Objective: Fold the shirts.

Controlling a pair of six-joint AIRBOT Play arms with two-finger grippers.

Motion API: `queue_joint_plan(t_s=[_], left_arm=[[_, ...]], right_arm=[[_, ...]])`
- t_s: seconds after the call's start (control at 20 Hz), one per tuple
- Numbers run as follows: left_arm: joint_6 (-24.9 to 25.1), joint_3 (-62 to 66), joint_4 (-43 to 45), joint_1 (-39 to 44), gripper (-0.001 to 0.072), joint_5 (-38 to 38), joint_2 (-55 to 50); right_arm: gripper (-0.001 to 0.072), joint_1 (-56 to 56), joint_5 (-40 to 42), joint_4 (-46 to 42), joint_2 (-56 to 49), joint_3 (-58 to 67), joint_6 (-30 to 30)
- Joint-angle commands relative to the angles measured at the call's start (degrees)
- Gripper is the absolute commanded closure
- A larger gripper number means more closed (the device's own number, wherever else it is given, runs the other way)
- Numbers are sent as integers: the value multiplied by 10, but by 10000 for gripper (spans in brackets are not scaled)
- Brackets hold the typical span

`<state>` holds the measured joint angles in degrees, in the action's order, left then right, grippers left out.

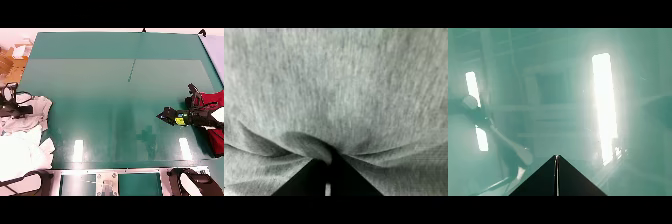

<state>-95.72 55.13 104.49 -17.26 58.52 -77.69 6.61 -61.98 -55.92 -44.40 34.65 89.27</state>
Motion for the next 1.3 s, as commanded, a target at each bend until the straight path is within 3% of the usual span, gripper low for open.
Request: queue_joint_plan(t_s=[0.0,0.15,0.25,0.5,0.65,0.85,0.9,0.95,1.0,1.05,1.1,1.25], left_arm=[[17,60,-28,-4,689,59,-4],[52,157,-120,14,689,110,31],[54,202,-195,52,689,104,72],[73,228,-404,245,689,69,133],[70,210,-407,376,689,6,118],[55,191,-416,479,688,-46,35],[56,191,-430,493,646,-49,9],[58,191,-449,498,306,-50,-13],[55,191,-468,492,6,-48,-24],[57,193,-473,477,-3,-40,-25],[58,205,-468,451,-4,-13,-24],[58,264,-398,341,-5,106,-24]], right_arm=[[699,0,0,0,0,0,0],[700,0,0,0,0,2,0],[700,0,0,0,0,7,0],[699,0,0,0,0,39,0],[700,0,-1,0,0,49,0],[700,0,-7,0,0,49,0],[699,0,-7,0,0,49,0],[672,0,-7,0,0,49,0],[518,0,-7,-1,0,49,0],[341,0,-7,-2,0,49,0],[283,0,-6,-2,-1,49,0],[281,0,-6,-2,-18,49,0]])
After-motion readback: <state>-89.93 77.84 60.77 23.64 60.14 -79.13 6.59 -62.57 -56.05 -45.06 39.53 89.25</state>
